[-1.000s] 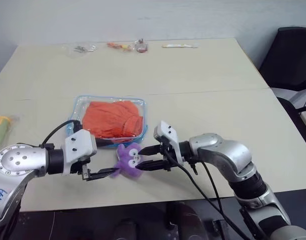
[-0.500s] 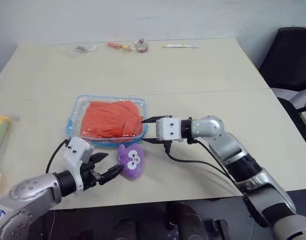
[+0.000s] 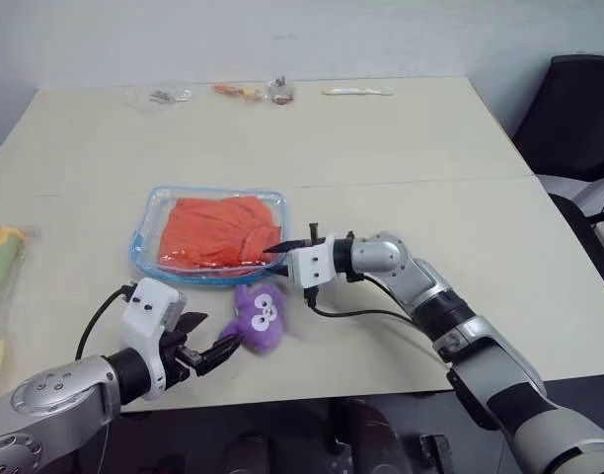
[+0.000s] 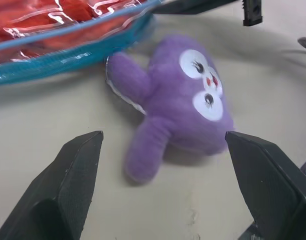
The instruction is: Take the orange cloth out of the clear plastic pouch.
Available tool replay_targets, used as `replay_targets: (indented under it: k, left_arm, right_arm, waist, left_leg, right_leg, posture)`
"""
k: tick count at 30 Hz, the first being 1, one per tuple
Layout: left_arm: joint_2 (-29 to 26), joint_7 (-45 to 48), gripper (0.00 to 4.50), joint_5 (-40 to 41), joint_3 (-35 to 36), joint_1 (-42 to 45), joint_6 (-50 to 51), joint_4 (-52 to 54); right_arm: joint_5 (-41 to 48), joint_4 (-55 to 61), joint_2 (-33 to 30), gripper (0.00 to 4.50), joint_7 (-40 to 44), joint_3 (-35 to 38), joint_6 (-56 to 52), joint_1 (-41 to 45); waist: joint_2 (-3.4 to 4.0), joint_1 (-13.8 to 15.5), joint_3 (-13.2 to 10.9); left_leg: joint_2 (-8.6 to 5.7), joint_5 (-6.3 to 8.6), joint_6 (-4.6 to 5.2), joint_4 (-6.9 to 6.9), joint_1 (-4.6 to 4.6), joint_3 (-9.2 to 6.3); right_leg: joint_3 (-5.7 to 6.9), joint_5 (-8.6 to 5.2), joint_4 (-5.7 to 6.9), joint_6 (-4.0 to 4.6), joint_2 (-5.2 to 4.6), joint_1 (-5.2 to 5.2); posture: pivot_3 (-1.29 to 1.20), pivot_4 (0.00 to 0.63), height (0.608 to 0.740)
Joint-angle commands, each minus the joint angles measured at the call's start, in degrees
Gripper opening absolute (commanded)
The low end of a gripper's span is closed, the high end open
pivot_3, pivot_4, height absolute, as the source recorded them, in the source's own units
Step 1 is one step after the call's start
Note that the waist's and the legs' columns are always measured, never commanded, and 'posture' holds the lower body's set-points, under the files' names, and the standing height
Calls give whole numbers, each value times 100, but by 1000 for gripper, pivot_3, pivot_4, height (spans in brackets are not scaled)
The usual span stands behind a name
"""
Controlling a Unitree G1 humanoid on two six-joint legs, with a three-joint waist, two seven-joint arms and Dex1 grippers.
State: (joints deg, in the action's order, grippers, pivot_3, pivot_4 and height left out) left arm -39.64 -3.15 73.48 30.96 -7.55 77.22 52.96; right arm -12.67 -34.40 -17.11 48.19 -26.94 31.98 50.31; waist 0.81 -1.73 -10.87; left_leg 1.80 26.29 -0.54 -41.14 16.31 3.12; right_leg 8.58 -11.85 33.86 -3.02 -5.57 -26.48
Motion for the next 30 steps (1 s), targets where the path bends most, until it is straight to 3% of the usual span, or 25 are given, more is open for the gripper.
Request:
replay_targets:
  k: [1,10,15,20,23,30]
  left_arm:
    - [-108,-328,4135,249,-208,-83,-255,-71]
    - [368,-1714,4135,205,-1242,402,-551,-905]
    - [888,-2213,4135,755,-1635,629,-973,-1294]
    - [934,-2530,4135,1063,-1959,726,-1268,-1461]
    - [876,-2645,3537,1082,-2113,714,-1395,-1514]
    - [754,-2846,1294,1202,-2281,713,-1719,-1488]
  right_arm:
    - [-29,-74,51,19,-54,67,264,119]
    - [-15,-49,-36,19,78,118,276,80]
    - [7,70,-88,19,131,141,242,32]
    - [31,170,-94,19,171,151,189,8]
    - [44,219,-88,0,190,154,157,0]
    - [30,264,-105,0,193,155,152,-5]
  waist:
    - [0,-4,0]
    - [0,2,0]
    - [1,17,0]
    - [2,13,0]
    - [2,14,1]
    - [2,11,0]
  left_leg:
    - [0,0,0,0,0,0]
    - [1,-1,-2,1,1,-3]
    - [-1,-1,-2,0,-1,-5]
    - [-1,-1,-2,0,0,-8]
    - [-1,-1,-2,-1,0,-9]
    - [0,-1,-2,0,0,-11]
  right_leg:
    - [0,0,0,0,1,0]
    - [2,0,0,0,3,0]
    - [1,0,0,0,-4,3]
    - [2,0,0,0,-5,3]
    - [2,0,0,0,-5,4]
    - [3,0,-2,0,-5,4]
  posture:
    - [0,150,740]
    - [0,150,740]
    - [0,150,740]
    - [0,150,740]
    - [0,150,740]
    - [0,150,740]
